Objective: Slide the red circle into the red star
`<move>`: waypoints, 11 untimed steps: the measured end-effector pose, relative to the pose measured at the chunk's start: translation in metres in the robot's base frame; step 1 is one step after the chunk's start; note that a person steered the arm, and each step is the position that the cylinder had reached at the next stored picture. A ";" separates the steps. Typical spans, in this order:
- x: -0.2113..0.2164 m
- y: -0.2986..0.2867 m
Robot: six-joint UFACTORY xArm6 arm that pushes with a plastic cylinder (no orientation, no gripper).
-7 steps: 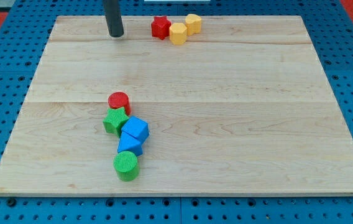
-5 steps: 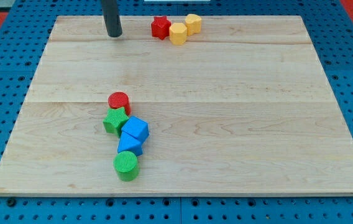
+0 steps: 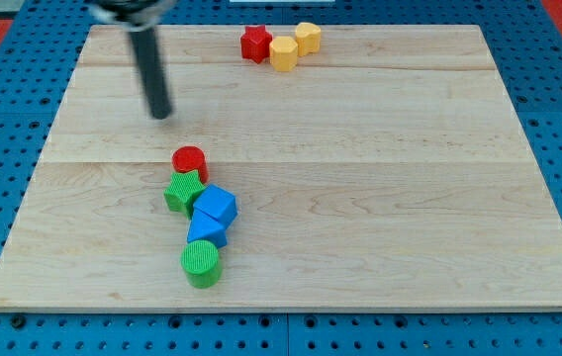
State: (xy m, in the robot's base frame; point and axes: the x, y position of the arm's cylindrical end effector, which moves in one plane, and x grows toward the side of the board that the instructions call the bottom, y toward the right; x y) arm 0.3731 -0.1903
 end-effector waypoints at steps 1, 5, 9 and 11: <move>0.054 -0.035; 0.083 0.130; 0.055 0.102; -0.011 0.124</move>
State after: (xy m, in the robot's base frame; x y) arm 0.3620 -0.0665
